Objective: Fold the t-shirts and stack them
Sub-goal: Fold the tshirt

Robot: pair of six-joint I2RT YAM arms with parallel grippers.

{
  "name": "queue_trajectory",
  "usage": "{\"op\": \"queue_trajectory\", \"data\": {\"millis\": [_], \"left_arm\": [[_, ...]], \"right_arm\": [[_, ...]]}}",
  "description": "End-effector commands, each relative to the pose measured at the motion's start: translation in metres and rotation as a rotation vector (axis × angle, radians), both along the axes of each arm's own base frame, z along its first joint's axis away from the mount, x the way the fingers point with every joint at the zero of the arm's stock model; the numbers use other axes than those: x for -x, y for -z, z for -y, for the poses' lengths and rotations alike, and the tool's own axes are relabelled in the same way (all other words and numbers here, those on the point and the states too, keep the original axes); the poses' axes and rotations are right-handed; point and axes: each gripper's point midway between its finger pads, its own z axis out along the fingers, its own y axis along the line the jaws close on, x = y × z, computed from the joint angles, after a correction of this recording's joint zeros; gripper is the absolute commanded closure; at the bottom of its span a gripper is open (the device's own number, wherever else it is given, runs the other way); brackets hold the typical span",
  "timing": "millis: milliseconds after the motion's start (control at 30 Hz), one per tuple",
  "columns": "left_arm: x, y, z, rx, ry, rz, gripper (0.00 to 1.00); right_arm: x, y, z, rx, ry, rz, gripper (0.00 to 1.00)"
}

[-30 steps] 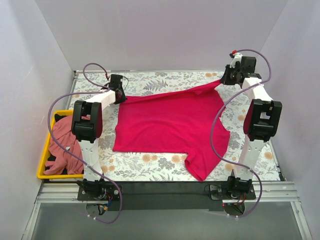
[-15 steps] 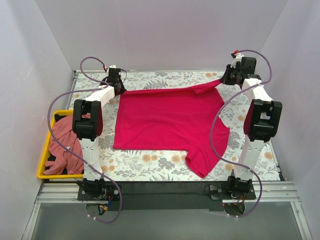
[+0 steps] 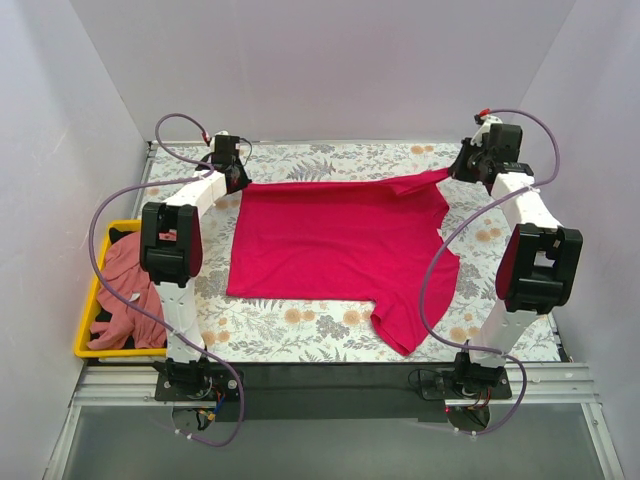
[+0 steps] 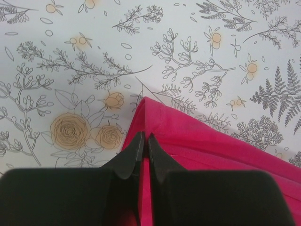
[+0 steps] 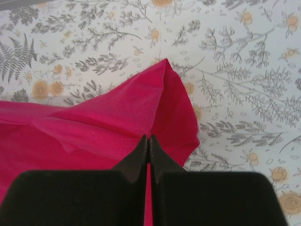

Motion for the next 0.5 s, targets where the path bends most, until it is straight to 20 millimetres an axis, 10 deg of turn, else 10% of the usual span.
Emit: {"op": "queue_trajectory", "data": {"millis": [0, 467], "left_arm": [[0.011, -0.041, -0.008, 0.023, -0.041, 0.041, 1.00], [0.045, -0.027, -0.008, 0.078, -0.091, -0.056, 1.00]], "right_arm": [[0.013, -0.005, 0.007, 0.005, 0.066, -0.008, 0.99], [0.062, 0.019, -0.003, -0.039, 0.113, -0.155, 0.99]]}}
